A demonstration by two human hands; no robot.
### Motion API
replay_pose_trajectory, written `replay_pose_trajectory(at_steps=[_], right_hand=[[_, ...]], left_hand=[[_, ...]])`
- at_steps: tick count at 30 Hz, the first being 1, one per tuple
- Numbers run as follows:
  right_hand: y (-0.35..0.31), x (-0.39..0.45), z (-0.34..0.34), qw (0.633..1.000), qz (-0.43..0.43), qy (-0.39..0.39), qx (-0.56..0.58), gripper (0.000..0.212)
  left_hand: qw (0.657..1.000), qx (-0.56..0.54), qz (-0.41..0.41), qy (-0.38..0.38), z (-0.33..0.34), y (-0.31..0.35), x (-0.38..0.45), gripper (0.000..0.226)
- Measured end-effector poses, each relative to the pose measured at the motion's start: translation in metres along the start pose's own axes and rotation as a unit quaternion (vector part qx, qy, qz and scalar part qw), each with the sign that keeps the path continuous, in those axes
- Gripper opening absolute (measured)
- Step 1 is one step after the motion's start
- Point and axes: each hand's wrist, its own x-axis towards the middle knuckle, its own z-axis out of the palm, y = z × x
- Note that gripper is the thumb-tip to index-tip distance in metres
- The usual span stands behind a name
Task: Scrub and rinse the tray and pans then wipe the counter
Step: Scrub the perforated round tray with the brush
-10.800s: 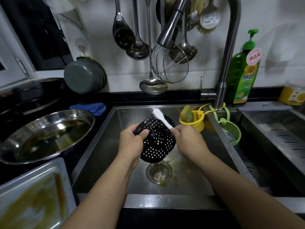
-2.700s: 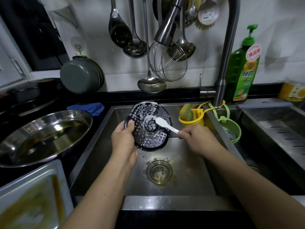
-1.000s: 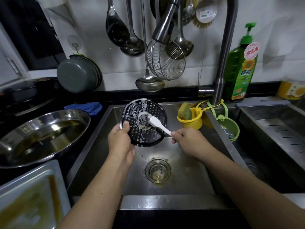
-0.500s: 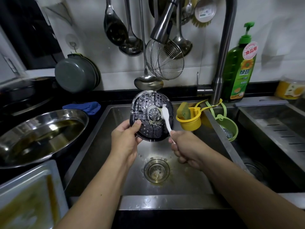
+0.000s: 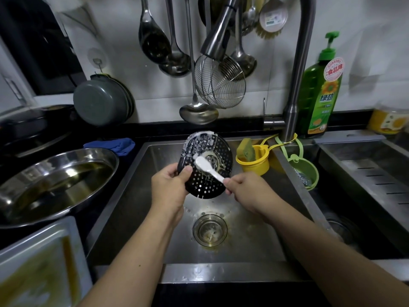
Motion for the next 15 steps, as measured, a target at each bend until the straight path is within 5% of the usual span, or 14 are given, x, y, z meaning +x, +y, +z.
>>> replay_pose_trajectory(at_steps=[5, 15], right_hand=[[0.01, 0.004, -0.005, 0.995, 0.027, 0.013, -0.094, 0.038], [0.004, 0.011, -0.014, 0.997, -0.013, 0.079, 0.012, 0.041]], left_hand=[[0.997, -0.067, -0.019, 0.039, -0.009, 0.006, 0.006, 0.011], [0.999, -0.02, -0.029, -0.026, -0.002, 0.002, 0.001, 0.01]])
